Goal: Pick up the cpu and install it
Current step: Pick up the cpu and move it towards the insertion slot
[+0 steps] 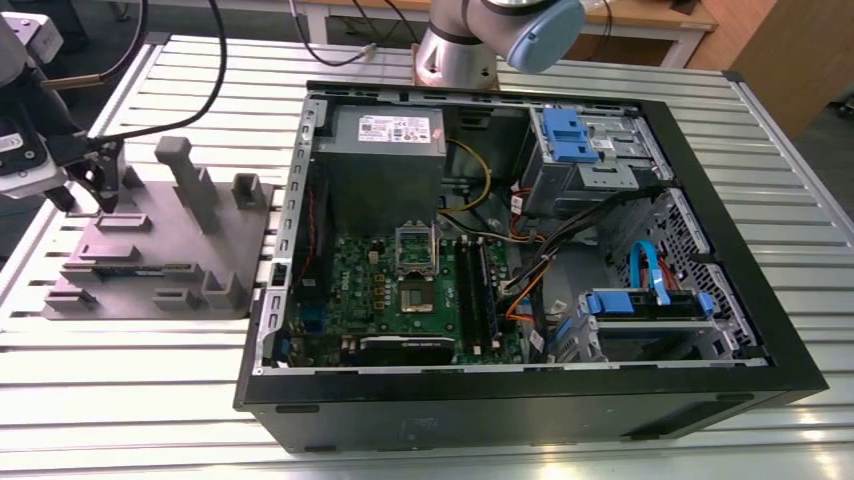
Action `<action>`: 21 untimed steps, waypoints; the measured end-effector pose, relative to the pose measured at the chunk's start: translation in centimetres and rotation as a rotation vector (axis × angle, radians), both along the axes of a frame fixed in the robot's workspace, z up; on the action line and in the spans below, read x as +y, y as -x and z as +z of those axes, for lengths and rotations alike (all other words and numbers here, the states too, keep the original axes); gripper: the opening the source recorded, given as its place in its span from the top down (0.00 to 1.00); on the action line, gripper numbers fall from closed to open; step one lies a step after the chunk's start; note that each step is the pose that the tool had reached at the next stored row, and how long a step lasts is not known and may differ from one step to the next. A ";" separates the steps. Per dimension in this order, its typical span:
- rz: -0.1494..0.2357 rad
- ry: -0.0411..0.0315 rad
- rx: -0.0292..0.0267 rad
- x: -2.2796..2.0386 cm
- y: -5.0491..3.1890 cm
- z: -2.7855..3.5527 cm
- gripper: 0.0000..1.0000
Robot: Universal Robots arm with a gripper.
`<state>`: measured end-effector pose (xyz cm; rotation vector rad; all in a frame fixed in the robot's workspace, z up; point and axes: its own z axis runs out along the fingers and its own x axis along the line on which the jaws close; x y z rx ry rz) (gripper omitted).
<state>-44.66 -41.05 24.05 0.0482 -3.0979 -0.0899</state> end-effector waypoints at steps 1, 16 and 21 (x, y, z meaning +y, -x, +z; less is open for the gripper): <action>0.000 0.0000 0.0000 0.00 0.00 0.05 0.53; 0.000 -0.0001 0.0000 0.00 0.00 0.53 0.53; 0.000 0.0000 0.0000 0.00 0.00 0.66 0.53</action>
